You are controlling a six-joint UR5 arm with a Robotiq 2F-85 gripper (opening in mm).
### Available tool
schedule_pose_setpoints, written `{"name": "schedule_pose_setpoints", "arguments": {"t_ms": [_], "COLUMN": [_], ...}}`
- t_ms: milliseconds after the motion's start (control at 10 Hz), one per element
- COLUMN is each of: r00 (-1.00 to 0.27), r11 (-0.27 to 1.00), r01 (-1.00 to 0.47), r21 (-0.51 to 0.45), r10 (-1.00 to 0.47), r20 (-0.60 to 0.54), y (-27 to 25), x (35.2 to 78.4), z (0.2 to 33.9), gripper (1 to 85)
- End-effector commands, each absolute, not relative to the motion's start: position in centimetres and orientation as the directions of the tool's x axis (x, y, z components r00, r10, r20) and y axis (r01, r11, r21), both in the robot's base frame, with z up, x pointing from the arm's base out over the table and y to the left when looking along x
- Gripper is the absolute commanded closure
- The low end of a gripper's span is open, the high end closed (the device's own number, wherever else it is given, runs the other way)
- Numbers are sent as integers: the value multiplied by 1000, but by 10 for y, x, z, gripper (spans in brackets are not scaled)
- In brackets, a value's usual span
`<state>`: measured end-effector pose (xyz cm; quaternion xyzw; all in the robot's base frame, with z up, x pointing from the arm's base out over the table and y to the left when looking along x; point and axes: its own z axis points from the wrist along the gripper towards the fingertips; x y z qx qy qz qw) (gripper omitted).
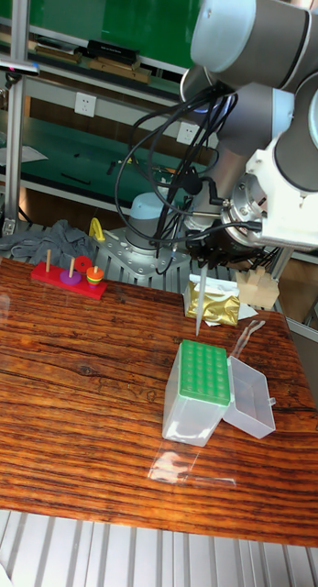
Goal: Insert a large pipette tip into the holder for large pipette tips
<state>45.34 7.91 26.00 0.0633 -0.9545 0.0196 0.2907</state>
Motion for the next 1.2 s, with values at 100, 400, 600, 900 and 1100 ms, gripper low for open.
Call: {"name": "schedule_pose_setpoints", "arguments": {"t_ms": [100,400,600,900,1100], "r00": [-834,-827,-833,-842,-841], "r11": [990,991,990,989,989], "r01": [-137,-130,-134,-142,-144], "r21": [-13,-32,-32,-37,-36], "r10": [-108,-91,-95,-101,-103], "r20": [540,555,545,530,530], "y": [79,75,75,74,74], "x": [456,456,460,467,467], "z": [259,265,261,252,252], "gripper": [847,847,847,847,847]}}
